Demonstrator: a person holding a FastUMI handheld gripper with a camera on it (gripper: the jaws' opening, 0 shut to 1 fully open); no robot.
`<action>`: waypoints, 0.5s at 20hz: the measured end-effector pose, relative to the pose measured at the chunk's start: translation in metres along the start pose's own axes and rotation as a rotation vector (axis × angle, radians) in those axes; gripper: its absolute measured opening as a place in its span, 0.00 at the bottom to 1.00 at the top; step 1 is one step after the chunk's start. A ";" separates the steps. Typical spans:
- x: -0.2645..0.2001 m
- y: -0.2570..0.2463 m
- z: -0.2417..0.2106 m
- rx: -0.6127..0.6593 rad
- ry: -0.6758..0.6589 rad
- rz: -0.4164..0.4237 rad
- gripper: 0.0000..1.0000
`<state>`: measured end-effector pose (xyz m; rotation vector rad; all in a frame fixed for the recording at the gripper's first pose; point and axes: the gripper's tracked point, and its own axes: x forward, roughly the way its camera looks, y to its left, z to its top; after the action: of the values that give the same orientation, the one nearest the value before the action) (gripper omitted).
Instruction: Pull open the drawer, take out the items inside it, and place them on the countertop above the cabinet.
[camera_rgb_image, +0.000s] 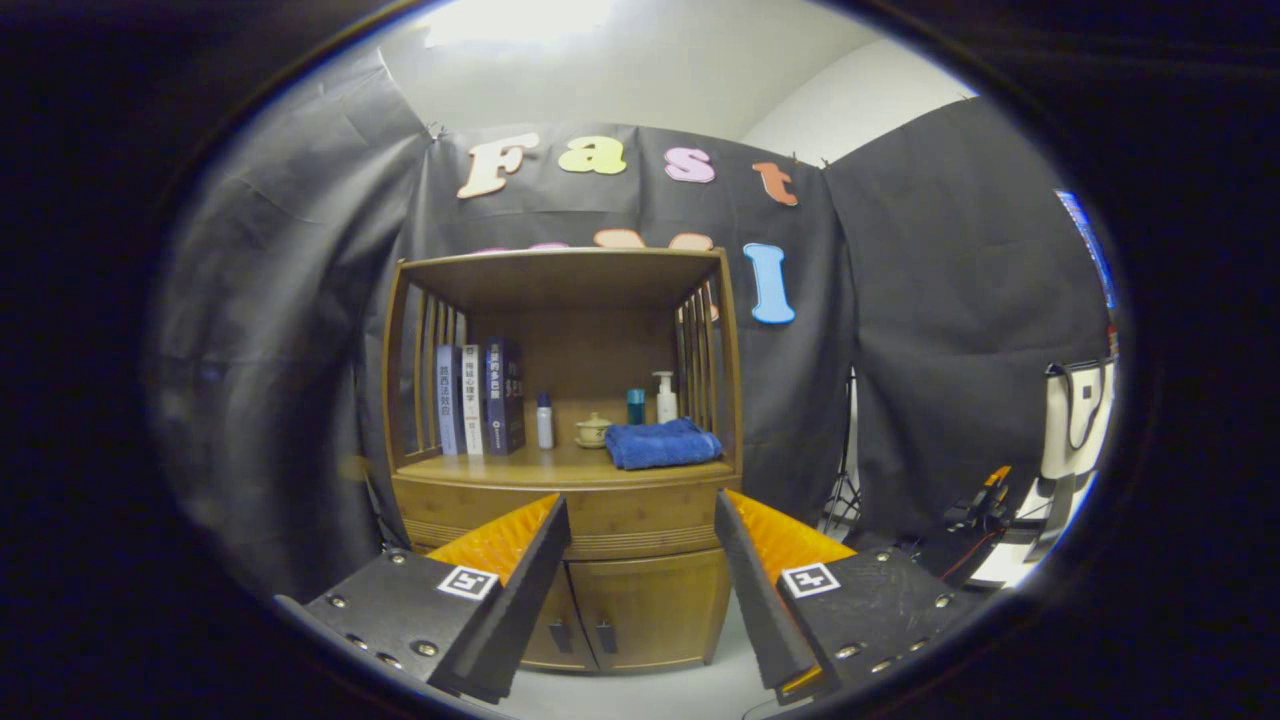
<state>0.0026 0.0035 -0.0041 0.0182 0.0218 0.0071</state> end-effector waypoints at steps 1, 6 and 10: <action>0.001 0.002 -0.001 0.002 0.003 0.005 0.88; 0.023 0.020 -0.019 -0.003 0.061 0.018 0.88; 0.059 0.050 -0.036 0.005 0.097 0.050 0.88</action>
<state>0.0607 0.0549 -0.0401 0.0237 0.1181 0.0578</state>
